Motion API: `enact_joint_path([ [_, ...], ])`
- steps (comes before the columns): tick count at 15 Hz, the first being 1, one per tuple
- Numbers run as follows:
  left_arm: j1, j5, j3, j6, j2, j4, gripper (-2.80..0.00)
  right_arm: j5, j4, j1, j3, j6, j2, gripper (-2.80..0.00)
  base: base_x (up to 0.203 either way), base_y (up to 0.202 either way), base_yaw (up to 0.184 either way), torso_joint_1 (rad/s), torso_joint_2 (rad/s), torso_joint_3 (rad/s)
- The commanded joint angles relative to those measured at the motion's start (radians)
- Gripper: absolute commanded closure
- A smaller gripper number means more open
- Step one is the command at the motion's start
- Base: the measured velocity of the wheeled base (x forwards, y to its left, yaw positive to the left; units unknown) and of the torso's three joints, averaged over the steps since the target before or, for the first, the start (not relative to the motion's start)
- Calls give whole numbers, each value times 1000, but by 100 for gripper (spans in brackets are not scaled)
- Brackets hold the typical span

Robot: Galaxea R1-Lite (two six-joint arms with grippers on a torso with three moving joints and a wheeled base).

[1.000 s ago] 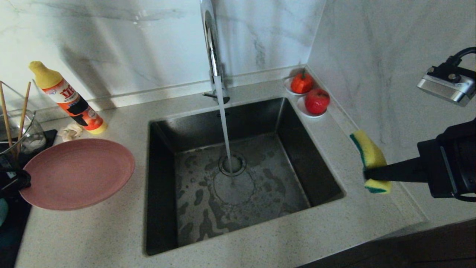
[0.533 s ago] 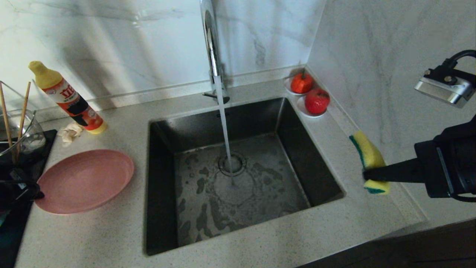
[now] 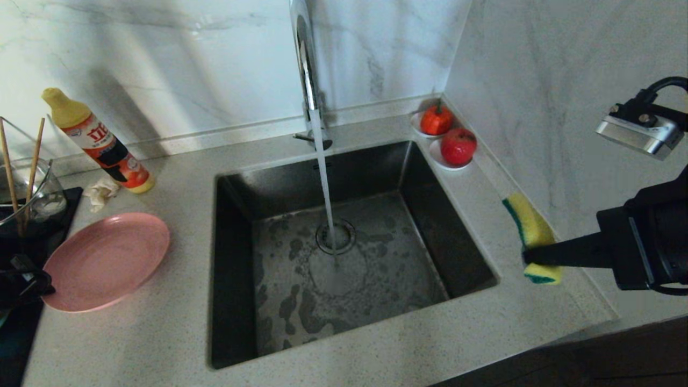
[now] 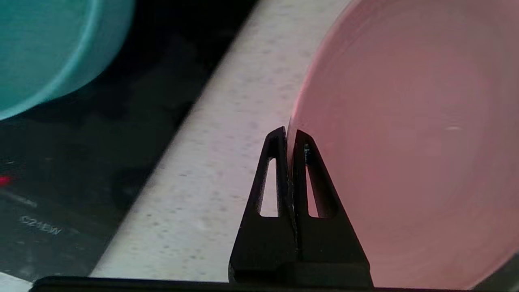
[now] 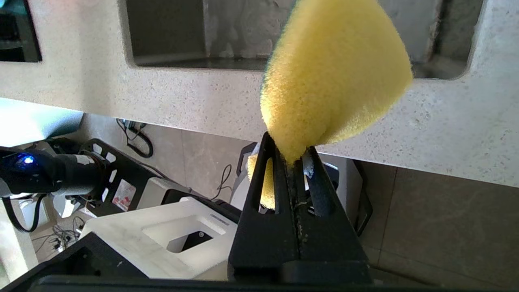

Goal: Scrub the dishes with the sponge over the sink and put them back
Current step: Place the plate on the table, then put down the sponge

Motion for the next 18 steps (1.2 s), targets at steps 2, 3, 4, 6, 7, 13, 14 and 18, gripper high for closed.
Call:
enact_joint_path([
  [2, 7, -4, 15, 4, 15, 8, -280, 4, 3, 0, 4, 4, -2, 0, 0, 0, 0, 0, 0, 0],
  [3, 7, -4, 22, 14, 17, 7, -280, 4, 3, 0, 5, 4, -3, 0, 0, 0, 0, 0, 0, 0],
  [4, 7, -8, 23, 15, 18, 9, -280, 4, 2, -1, 8, 4, -3, 0, 0, 0, 0, 0, 0, 0],
  [6, 8, -15, 16, 12, 12, 12, -280, 3, 2, 0, 17, 4, -2, 0, 0, 0, 0, 0, 0, 0],
  [7, 8, -16, 12, 8, 1, 13, -280, 4, 2, -1, 18, 6, 0, 0, 0, 0, 0, 0, 0, 0],
  [13, 7, -70, -103, 2, -206, 136, -280, 12, 2, -1, 25, 7, 1, 0, 0, 0, 0, 0, 0, 0],
  [14, 7, -98, -134, 2, -242, 185, -280, 12, 2, -1, 33, 7, 0, 0, 0, 0, 0, 0, 0, 0],
  [18, 4, -207, -221, 3, -372, 338, 0, 10, 0, -1, 30, 6, 0, 0, 0, 0, 0, 0, 0, 0],
])
